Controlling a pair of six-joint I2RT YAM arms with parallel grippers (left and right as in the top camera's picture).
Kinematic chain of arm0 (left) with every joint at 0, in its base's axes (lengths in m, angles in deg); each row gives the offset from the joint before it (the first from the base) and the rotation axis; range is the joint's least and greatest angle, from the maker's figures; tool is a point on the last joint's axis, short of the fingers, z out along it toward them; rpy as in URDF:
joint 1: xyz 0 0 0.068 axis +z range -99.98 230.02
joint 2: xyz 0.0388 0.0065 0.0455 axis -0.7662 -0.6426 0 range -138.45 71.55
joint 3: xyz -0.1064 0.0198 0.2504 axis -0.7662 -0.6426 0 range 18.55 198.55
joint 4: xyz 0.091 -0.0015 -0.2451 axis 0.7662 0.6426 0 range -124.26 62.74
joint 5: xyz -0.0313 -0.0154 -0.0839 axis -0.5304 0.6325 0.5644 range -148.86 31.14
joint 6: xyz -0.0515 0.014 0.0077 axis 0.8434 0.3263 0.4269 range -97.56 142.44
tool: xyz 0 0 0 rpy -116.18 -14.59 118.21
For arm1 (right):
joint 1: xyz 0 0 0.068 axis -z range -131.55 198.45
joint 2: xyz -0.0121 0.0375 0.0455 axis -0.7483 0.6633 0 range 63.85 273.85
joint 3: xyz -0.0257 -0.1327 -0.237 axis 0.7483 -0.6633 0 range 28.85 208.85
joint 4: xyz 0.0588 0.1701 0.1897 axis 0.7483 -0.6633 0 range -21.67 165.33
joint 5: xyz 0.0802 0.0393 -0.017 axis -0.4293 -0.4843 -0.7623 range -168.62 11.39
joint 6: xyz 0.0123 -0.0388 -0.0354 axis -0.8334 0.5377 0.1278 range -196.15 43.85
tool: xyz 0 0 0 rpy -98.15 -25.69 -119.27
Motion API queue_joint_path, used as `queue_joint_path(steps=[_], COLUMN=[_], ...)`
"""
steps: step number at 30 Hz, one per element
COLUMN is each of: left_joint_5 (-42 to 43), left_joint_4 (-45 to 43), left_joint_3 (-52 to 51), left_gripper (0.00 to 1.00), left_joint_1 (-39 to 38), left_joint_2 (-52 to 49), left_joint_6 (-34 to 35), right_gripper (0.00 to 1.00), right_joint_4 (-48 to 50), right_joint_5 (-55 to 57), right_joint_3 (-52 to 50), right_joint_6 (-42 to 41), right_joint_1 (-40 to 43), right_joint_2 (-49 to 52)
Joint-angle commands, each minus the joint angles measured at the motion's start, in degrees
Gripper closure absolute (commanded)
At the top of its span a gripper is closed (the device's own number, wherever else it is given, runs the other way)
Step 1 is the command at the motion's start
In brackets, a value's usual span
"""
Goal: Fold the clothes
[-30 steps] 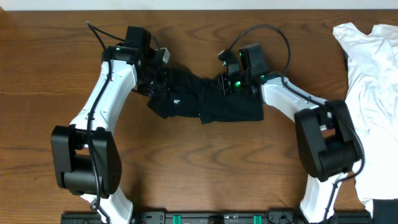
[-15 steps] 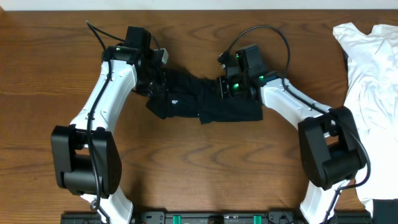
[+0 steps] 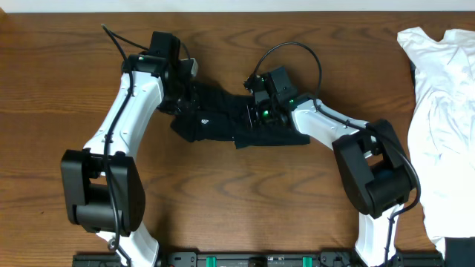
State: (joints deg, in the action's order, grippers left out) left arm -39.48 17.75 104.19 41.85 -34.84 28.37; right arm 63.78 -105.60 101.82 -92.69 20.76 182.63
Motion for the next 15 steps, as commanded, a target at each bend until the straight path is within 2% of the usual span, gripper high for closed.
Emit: queue_joint_path(steps=[1,2,6,11,15], left_joint_5=[-5.0,-5.1,-5.1,-9.9,-10.0], left_joint_4=[0.0,0.0,-0.2,0.5,0.5], left_joint_3=[0.7,0.7,0.7,0.7,-0.1], left_gripper=[0.58,0.46,0.23,0.18,0.07], left_joint_1=[0.0,0.0,0.1,1.7,3.8], left_joint_2=[-1.7,-2.1,-4.2,-5.7,-5.8], left_joint_6=[3.0,3.2,3.4,7.9,8.3], right_gripper=[0.99,0.99,0.99,0.99,0.99], right_joint_4=[-0.2,-0.2,-0.1,-0.1,-0.1], right_joint_5=[1.5,1.5,1.5,1.5,1.5], right_joint_3=[-0.1,-0.1,-0.1,-0.1,-0.1], right_joint_6=[-0.6,-0.6,-0.6,-0.6,-0.6], right_joint_1=[-0.9,-0.9,-0.9,-0.9,-0.9], right_joint_2=[3.0,3.2,4.2,4.2,4.2])
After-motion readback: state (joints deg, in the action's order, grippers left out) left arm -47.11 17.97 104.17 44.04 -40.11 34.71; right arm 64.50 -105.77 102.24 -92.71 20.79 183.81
